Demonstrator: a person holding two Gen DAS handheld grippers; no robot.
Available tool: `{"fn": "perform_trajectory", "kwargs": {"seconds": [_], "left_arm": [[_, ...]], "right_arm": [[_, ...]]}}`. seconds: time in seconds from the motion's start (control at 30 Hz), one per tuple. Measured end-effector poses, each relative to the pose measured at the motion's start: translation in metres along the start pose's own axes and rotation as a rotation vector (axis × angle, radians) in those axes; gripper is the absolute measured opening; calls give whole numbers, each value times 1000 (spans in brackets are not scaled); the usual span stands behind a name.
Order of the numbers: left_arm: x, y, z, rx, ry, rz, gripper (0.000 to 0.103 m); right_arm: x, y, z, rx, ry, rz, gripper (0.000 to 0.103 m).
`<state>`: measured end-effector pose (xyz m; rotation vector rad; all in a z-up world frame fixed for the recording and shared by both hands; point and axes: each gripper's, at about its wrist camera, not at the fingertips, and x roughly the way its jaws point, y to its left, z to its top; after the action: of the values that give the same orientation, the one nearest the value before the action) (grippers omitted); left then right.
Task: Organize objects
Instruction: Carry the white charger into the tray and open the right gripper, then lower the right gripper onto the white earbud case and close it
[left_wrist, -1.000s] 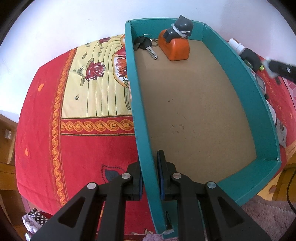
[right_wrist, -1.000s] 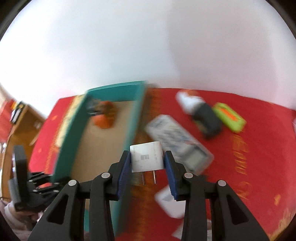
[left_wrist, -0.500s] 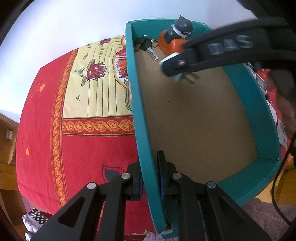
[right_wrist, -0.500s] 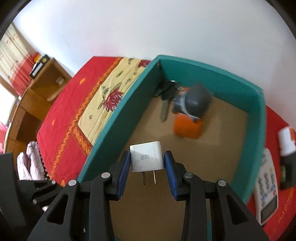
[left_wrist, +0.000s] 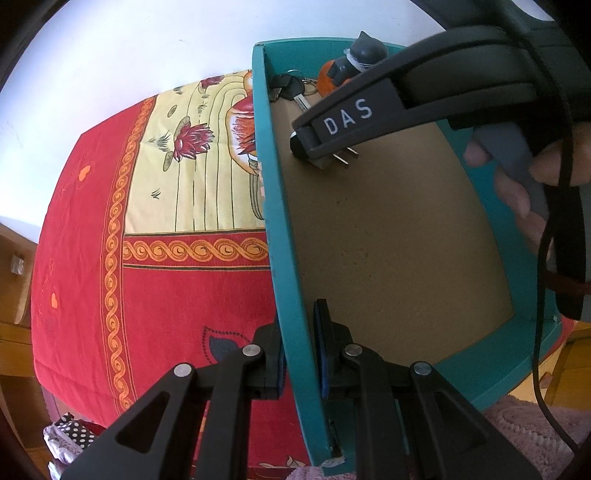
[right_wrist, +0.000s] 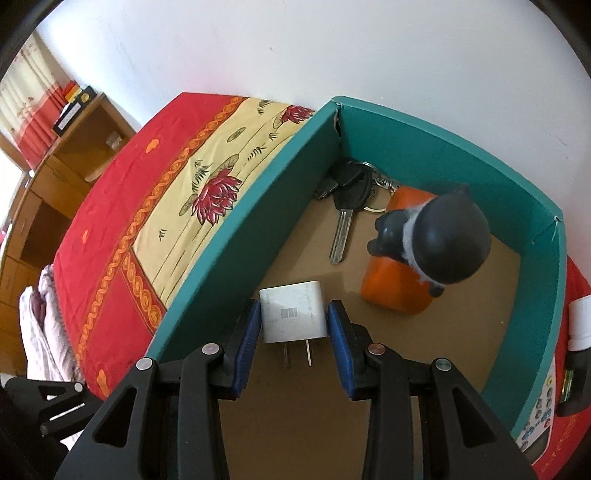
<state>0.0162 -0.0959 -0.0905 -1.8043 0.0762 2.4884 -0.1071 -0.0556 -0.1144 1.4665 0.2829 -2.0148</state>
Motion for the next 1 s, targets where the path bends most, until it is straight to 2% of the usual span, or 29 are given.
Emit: {"fn": "perform_trajectory", "kwargs": {"seconds": [0.23,0.53,0.73,1.0], "left_arm": [[0,2,1,-9,2,-13,11],[0,2,1,-12,3,-16,11],[0,2,2,-16,3,-22,11],[0,0,1,-14,1,-17,11]], "right_arm": [[-4,-3,-5,45,-24,11,38],[-64,-6,-22,54,-126,37,39],[-105,-21,-54,107,-176,-1,40],[-141,-66,-110,192,-183,-118,40]]}}
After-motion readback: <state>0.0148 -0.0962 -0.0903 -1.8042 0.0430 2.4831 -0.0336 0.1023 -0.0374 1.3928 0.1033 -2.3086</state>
